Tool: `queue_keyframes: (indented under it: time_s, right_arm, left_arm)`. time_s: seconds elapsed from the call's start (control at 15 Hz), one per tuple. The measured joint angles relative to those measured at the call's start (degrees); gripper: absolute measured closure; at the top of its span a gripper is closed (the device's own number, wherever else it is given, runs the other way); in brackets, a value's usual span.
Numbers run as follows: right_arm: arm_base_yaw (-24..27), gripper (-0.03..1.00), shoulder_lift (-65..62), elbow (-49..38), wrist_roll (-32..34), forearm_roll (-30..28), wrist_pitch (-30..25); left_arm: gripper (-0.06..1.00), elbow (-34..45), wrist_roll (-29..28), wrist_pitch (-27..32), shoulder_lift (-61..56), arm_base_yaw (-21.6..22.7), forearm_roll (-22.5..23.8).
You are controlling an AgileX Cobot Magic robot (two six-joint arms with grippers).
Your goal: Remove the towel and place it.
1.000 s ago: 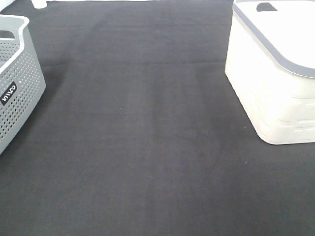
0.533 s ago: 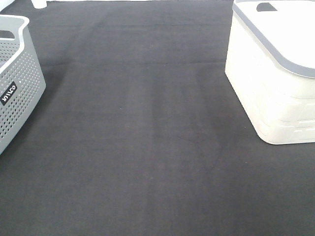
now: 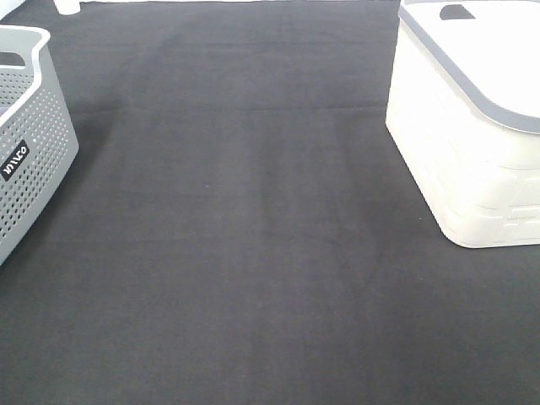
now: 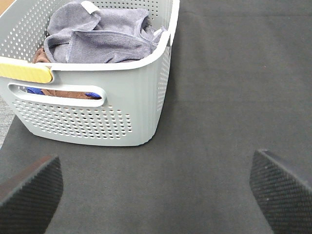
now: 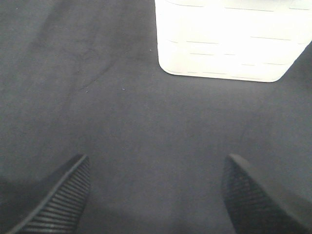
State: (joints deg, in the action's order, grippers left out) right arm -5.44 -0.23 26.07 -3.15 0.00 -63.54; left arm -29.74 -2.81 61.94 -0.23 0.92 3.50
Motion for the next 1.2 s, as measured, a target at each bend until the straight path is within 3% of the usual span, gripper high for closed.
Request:
queue_keyframes:
  time_s: [1.2]
  right_arm:
    - [0.0, 0.24, 0.0, 0.0, 0.0, 0.0, 0.0]
  left_arm:
    - [-0.04, 0.0, 0.0, 0.0, 0.0, 0.0, -0.1]
